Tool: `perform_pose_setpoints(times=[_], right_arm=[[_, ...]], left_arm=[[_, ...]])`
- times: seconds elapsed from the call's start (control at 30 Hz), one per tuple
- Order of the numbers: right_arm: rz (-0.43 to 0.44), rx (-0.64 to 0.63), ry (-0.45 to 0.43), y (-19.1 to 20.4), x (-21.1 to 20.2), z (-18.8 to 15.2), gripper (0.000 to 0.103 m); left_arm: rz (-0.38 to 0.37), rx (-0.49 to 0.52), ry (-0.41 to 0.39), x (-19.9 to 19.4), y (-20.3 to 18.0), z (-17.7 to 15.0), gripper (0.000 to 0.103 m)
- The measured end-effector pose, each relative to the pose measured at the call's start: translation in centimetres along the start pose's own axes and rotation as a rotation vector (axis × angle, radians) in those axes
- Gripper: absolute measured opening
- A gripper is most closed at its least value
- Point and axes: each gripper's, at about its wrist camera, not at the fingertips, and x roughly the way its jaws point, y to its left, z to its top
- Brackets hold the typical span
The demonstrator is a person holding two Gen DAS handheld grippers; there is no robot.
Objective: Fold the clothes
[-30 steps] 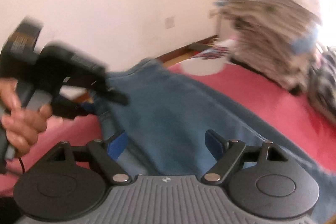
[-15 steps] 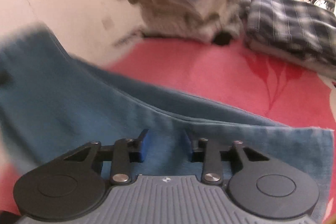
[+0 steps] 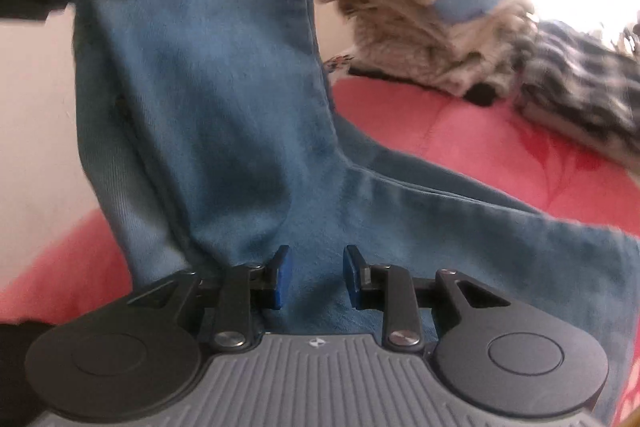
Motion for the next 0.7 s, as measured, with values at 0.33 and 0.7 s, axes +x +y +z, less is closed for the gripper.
perform_pose_setpoints(times=[0.33,0.7], right_arm=[[0.031,0.810,-0.232,-15.1,-12.7,-6.9,0.032],[0.478,1.601,-0.309,-21.1,-13.4,-17.2,0.072]], left_arm=[[-0.091,0.318,0.001,3.8,-10.1,-2.5,0.029],[-0.101,0.541,0.134,8.7,-15.5,-9.8,0.029]])
